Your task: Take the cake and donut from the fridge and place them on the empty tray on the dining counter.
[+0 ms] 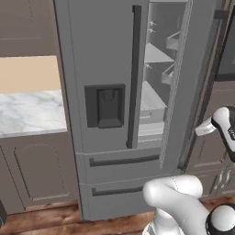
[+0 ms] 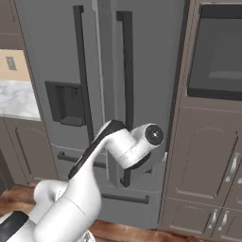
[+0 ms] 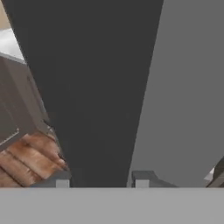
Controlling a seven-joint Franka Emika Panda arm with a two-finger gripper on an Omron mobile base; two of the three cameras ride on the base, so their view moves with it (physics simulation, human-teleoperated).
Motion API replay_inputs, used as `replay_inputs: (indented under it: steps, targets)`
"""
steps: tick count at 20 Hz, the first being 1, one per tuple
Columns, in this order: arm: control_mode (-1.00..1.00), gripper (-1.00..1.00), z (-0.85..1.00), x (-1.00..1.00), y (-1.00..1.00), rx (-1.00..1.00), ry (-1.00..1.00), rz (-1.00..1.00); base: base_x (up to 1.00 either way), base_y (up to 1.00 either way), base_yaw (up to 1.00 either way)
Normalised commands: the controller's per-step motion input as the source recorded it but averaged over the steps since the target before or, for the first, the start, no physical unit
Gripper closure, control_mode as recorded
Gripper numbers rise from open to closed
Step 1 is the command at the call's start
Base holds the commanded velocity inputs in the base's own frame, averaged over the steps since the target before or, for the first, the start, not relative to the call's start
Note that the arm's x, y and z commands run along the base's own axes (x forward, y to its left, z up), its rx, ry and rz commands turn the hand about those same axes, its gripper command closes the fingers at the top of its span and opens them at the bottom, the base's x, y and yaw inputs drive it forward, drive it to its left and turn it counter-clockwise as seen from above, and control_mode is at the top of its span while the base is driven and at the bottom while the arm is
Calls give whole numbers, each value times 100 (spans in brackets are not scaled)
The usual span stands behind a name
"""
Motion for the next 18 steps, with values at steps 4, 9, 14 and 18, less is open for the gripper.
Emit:
replay_inputs:
  steps: [4, 9, 14, 18]
  targets:
    - [-100, -100, 33, -55, -65, 0, -11, 13, 0, 0, 0]
    - [-100, -100, 30, -90, -36, 0, -26, -16, 0, 0, 0]
    - [-100, -100, 95, -97, -2, -6, -28, -15, 0, 0, 0]
    - [-100, -100, 80, -75, -48, -1, 1, -30, 0, 0, 0]
